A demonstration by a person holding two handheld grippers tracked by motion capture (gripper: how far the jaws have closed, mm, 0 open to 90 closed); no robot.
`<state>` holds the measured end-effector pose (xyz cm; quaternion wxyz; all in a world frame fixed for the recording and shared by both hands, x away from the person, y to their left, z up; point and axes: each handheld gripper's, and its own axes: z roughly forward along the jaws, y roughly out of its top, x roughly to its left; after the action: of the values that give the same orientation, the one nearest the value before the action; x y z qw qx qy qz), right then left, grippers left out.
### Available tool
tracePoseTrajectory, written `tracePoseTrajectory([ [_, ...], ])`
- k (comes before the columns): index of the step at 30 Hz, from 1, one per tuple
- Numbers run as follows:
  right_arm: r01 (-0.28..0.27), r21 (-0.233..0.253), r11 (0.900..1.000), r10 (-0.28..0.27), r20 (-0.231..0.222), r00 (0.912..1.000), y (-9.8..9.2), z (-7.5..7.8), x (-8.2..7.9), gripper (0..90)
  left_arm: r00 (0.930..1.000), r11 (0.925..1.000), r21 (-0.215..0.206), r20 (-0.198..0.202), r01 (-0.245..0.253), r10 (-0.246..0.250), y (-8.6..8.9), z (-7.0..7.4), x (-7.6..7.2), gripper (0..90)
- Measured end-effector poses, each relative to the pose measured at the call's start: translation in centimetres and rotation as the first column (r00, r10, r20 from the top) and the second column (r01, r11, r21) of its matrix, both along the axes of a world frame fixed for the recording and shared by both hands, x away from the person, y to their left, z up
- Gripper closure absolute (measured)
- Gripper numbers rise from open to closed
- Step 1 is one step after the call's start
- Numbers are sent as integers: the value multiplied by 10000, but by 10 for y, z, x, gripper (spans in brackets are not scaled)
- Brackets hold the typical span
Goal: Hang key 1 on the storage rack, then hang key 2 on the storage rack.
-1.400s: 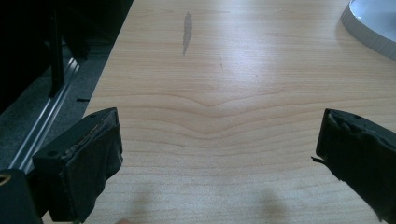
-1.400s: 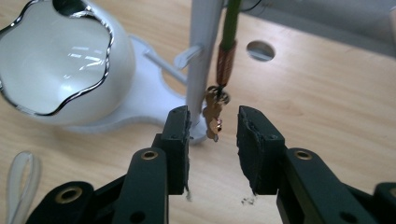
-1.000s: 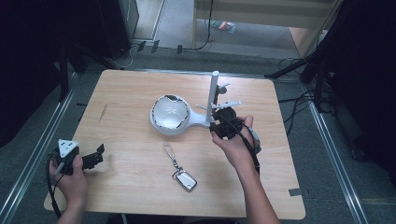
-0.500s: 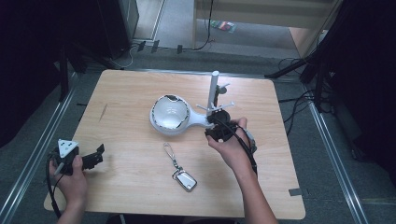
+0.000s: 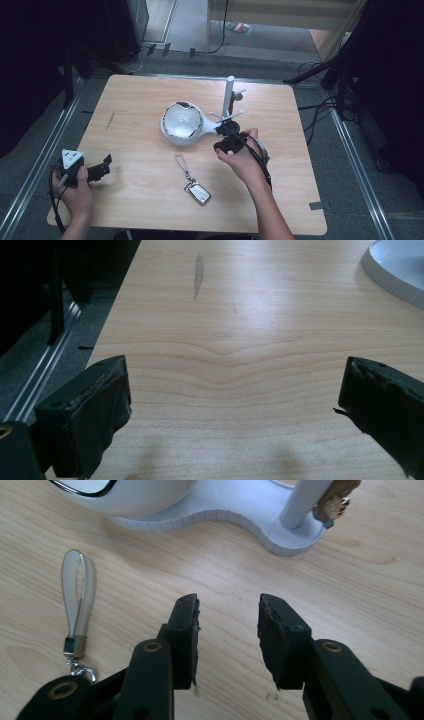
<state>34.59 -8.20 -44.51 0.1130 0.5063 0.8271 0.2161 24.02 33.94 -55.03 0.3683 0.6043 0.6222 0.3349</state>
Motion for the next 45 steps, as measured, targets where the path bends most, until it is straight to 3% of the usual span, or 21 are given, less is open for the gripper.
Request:
tracePoseTrajectory([
  [8, -238, -63, 9997, 236, -248, 9994, 8, -3, -1, 547, 10000, 10000, -17, -6, 17, -17, 0, 0, 0, 6],
  [13, -419, -97, 9991, 414, -423, 9982, 18, -6, -4, 543, 9998, 9998, 52, 8, -186, 186, 0, 0, 0, 55],
  [26, -939, -192, 9954, 920, -832, 9923, 43, -17, -12, 549, 9997, 9997, 65, -23, -242, 242, 0, 0, 0, 54],
  [32, -1131, -237, 9933, 1100, -1044, 9884, 51, -25, -16, 553, 9993, 9993, 16, 18, -374, 374, 0, 0, 0, 0],
  [45, -1696, -324, 9850, 1623, -1615, 9734, 73, -42, -24, 556, 9990, 9990, 34, 18, -446, 446, 0, 0, 0, 0],
])
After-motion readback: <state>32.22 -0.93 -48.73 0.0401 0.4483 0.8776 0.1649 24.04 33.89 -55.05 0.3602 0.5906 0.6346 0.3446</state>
